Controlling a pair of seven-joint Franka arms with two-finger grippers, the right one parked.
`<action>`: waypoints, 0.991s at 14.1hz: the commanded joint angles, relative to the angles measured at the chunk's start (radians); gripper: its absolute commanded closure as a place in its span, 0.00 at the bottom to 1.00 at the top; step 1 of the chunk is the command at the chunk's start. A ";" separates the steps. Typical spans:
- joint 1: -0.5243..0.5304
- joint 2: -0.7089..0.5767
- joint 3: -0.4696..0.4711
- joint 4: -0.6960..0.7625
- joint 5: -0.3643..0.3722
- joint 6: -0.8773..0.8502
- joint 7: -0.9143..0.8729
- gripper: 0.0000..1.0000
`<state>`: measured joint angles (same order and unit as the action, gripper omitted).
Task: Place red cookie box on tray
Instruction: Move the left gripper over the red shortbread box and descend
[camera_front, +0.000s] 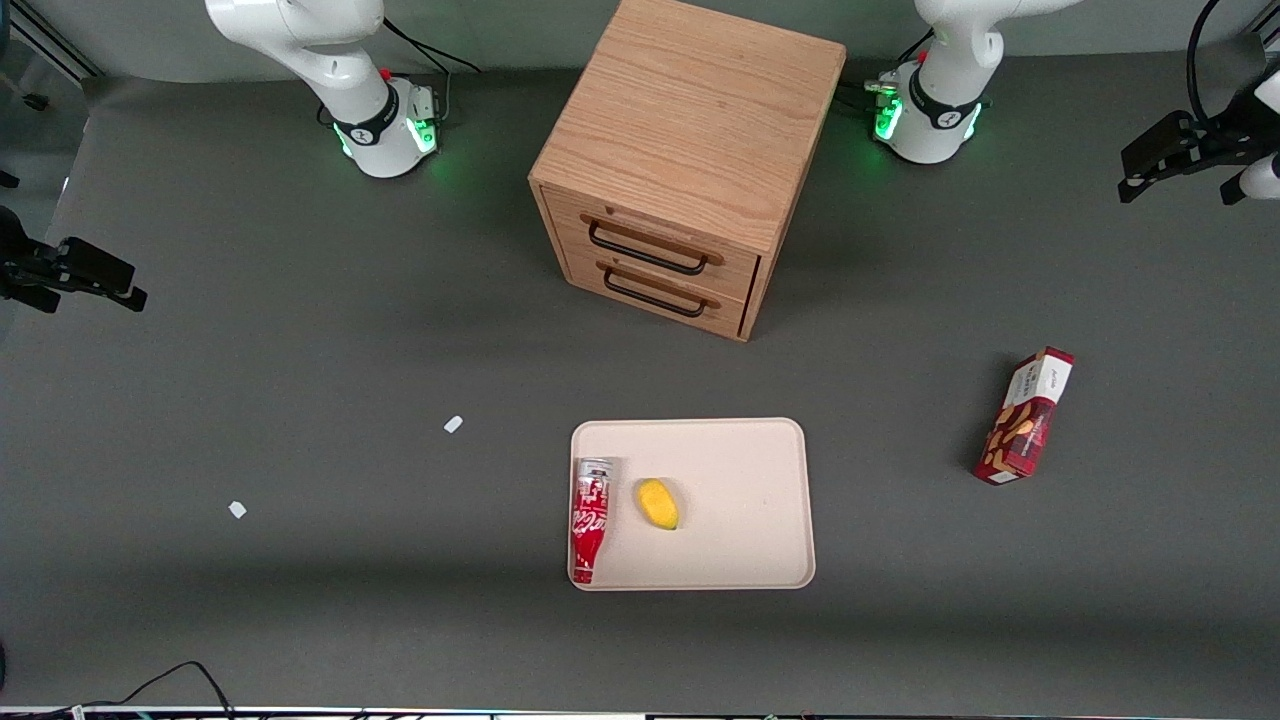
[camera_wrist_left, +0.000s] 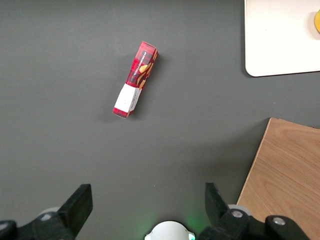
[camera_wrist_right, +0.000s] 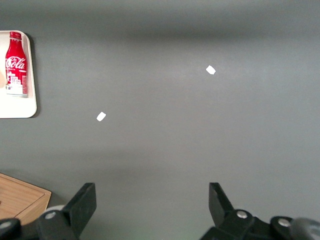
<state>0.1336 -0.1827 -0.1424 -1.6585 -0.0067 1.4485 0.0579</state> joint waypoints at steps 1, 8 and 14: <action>0.004 0.012 -0.010 0.023 0.014 -0.005 -0.010 0.00; 0.011 0.123 -0.005 0.026 0.017 0.039 0.113 0.00; 0.015 0.288 0.004 -0.026 0.102 0.228 0.271 0.00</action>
<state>0.1402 0.0673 -0.1359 -1.6657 0.0638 1.6096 0.2539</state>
